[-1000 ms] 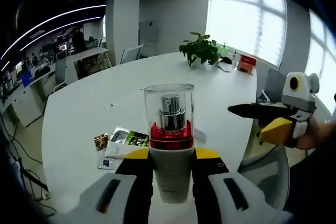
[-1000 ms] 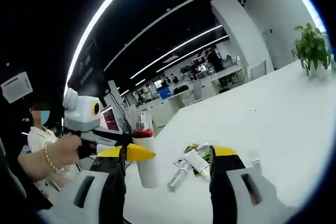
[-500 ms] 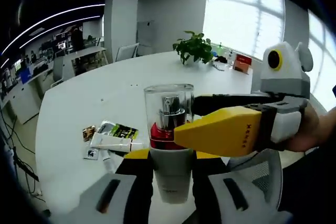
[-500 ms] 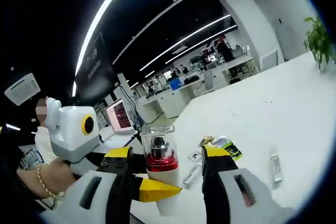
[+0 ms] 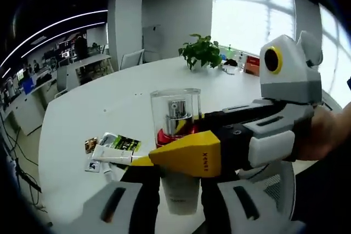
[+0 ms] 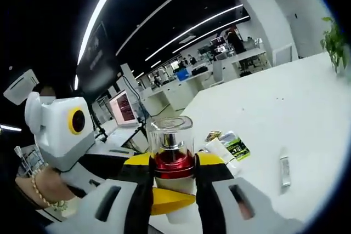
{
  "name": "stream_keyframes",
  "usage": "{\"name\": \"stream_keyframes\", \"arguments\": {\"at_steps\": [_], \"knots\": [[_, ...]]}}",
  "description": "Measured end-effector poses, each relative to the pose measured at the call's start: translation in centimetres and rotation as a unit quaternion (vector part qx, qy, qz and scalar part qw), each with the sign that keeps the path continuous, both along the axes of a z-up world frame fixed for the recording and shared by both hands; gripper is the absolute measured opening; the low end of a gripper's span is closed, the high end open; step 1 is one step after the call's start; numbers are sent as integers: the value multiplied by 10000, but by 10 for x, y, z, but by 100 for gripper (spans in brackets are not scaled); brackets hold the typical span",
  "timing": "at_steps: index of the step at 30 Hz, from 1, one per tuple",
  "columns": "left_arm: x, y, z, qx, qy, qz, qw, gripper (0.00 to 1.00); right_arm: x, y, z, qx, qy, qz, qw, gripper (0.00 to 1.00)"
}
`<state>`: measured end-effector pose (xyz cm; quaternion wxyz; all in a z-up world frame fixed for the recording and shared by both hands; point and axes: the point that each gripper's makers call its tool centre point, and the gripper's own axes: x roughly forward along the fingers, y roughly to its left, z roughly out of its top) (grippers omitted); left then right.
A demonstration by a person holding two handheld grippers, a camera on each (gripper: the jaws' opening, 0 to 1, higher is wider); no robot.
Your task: Arrange the skincare products in the storage area until every visible bottle or jar stands upright without overlapping.
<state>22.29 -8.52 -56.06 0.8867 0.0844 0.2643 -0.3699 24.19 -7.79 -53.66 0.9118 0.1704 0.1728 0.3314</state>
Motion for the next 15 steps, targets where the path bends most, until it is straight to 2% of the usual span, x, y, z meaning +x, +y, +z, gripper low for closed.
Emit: {"name": "stream_keyframes", "arguments": {"at_steps": [4,7,11,13,15], "knots": [[1,-6,1,40,-116,-48,9999,25,0,-4,3,-55,-193,78,9998,27],[0,-10,3,-50,-117,-81,9999,26,-1,-9,4,65,-223,87,9997,26],[-6,-21,12,-207,-403,-632,9970,26,-5,-16,9,335,-254,257,9988,26],[-11,-25,14,-470,-275,-729,9959,26,-10,-20,12,389,-295,362,9982,25],[-15,-27,14,-560,-272,-958,9935,26,-14,-22,15,351,-385,565,9970,25]]}}
